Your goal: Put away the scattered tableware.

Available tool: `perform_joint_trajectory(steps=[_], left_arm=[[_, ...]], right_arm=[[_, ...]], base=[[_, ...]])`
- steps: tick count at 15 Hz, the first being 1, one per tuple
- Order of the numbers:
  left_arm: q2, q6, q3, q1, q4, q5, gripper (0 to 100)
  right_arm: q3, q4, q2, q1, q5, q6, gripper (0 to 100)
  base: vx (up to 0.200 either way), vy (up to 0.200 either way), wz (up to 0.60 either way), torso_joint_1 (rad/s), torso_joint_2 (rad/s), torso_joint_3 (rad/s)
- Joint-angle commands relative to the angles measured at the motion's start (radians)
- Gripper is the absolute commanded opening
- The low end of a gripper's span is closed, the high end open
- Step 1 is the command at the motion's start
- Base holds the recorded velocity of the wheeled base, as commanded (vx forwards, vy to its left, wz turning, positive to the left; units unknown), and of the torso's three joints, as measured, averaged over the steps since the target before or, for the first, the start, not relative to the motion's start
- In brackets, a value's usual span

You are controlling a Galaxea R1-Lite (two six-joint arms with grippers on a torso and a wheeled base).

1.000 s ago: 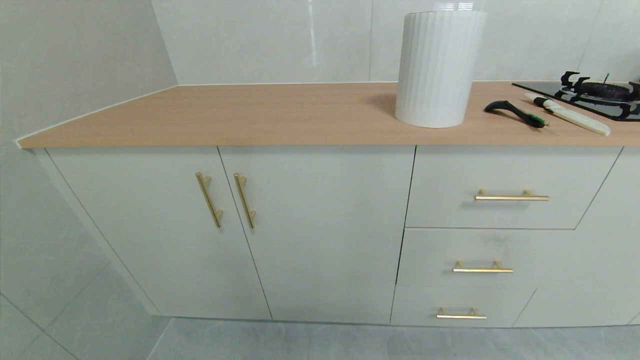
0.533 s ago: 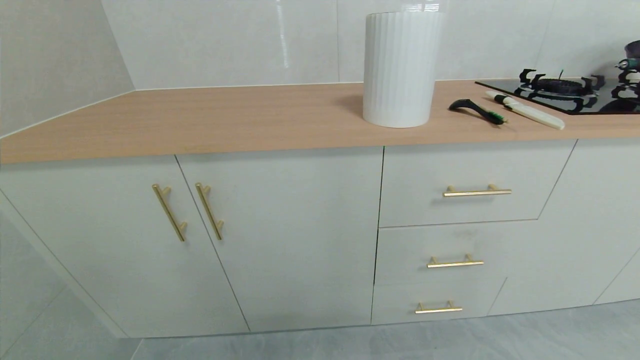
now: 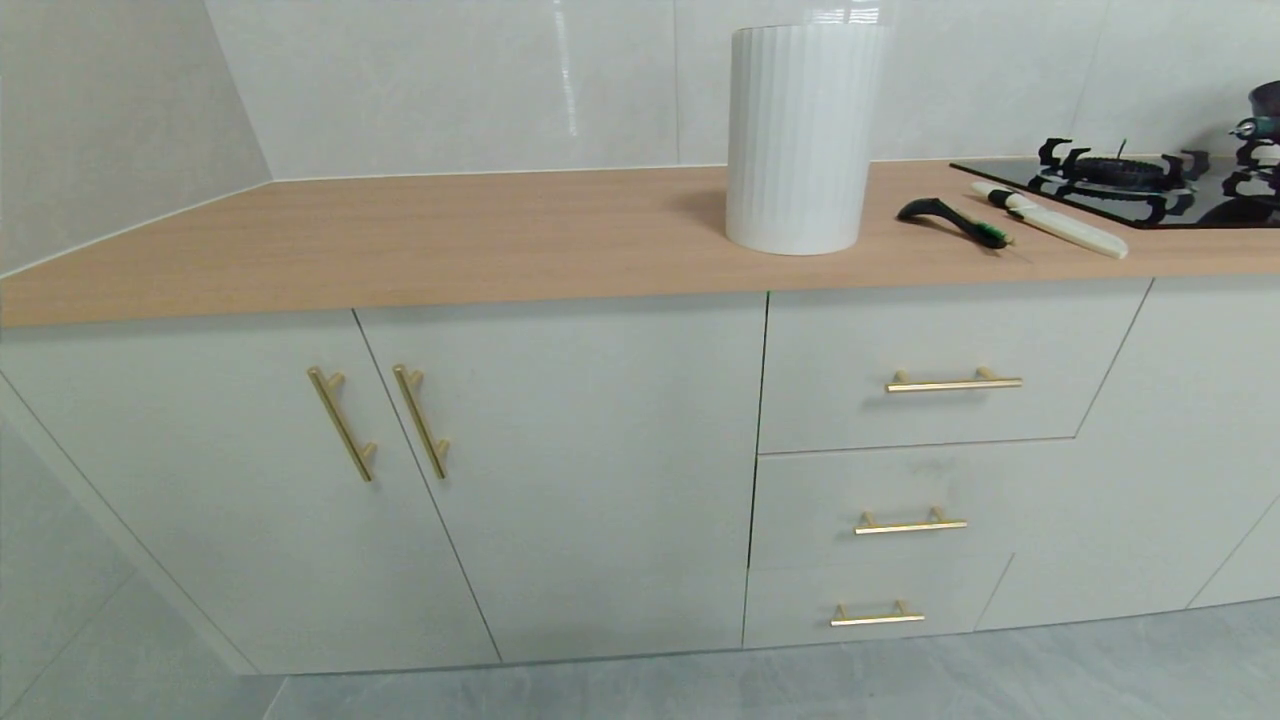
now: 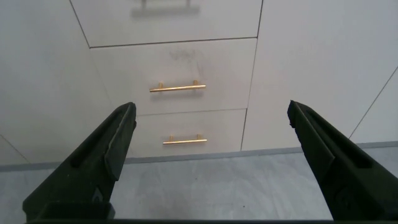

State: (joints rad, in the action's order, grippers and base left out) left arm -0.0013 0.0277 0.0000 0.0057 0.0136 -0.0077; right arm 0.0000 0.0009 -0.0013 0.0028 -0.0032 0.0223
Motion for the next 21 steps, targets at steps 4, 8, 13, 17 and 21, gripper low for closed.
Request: perform_joint_trajectory(steps=[4, 8, 13, 17, 21], left_arm=[[0.001, 0.000, 0.000, 0.000, 0.000, 0.002, 100], [0.001, 0.000, 0.000, 0.000, 0.000, 0.002, 100], [0.001, 0.000, 0.000, 0.000, 0.000, 0.002, 100], [0.001, 0.000, 0.000, 0.000, 0.000, 0.002, 100], [0.001, 0.000, 0.000, 0.000, 0.000, 0.002, 100]], right_arm=[[0.000, -0.001, 0.001, 0.000, 0.000, -0.007, 100], [0.000, 0.001, 0.001, 0.000, 0.002, -0.007, 100], [0.000, -0.001, 0.001, 0.000, 0.000, -0.015, 100], [-0.314, 0.001, 0.328, 0.014, 0.006, 0.057, 100], [-0.362, -0.004, 0.819, 0.014, -0.008, -0.025, 100]], base=[[0.000, 0.000, 0.45, 0.003, 0.00, 0.003], [0.000, 0.000, 0.00, 0.000, 0.00, 0.000], [0.000, 0.000, 0.00, 0.000, 0.00, 0.000], [0.000, 0.000, 0.00, 0.000, 0.00, 0.000], [0.000, 0.000, 0.00, 0.000, 0.00, 0.000]])
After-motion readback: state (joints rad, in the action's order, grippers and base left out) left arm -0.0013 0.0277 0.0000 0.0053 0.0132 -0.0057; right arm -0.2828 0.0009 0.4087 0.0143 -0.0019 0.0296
